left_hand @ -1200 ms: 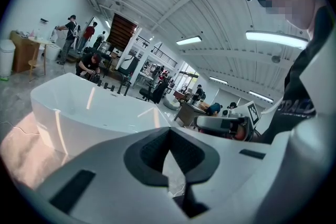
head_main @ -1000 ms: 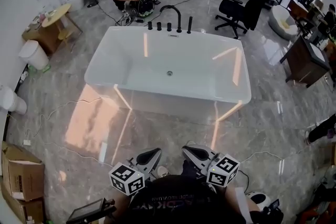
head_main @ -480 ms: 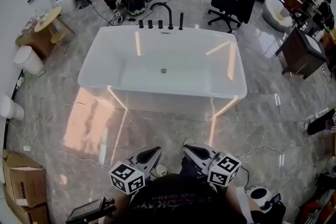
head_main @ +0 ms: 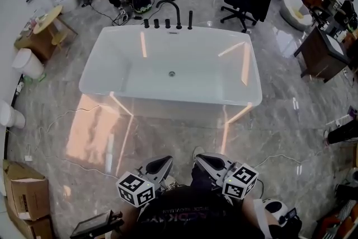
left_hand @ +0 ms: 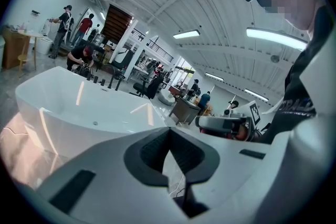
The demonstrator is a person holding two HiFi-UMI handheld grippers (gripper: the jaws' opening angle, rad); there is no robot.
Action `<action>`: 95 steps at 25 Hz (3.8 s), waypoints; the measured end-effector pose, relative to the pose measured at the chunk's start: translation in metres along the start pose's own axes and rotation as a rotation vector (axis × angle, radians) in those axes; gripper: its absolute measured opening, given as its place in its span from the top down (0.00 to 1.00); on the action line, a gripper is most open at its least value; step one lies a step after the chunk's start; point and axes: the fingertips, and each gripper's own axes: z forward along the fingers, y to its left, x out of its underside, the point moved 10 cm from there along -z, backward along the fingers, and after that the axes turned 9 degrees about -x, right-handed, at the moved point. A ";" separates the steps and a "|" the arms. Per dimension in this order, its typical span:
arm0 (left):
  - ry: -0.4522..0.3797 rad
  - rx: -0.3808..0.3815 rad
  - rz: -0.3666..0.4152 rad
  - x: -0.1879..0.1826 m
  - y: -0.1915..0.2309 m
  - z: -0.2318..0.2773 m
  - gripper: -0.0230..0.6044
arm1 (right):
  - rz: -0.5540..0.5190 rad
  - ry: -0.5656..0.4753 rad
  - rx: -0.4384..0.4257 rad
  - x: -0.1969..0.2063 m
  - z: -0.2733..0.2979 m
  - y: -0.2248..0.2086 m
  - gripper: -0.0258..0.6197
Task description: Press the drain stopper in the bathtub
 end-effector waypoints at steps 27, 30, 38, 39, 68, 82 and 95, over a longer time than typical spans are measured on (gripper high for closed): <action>-0.074 -0.155 -0.074 -0.075 0.002 0.121 0.95 | -0.025 0.076 -0.136 -0.112 0.004 -0.141 0.94; -0.084 -0.183 -0.082 -0.085 0.003 0.130 0.95 | -0.029 0.083 -0.157 -0.124 0.006 -0.155 0.94; -0.091 -0.241 -0.092 -0.097 0.008 0.135 0.95 | 0.005 0.079 -0.192 -0.134 0.014 -0.176 0.94; -0.090 -0.247 -0.092 -0.098 0.010 0.133 0.95 | 0.009 0.081 -0.196 -0.134 0.017 -0.176 0.94; -0.015 -0.050 -0.024 -0.152 0.248 0.018 0.95 | 0.012 -0.032 0.034 -0.104 0.242 -0.090 0.94; 0.002 0.022 -0.058 -0.156 0.274 0.022 0.95 | 0.022 -0.022 0.106 -0.106 0.262 -0.081 0.94; 0.006 -0.068 -0.078 -0.186 0.274 0.079 0.95 | 0.016 -0.004 0.013 -0.153 0.267 -0.157 0.94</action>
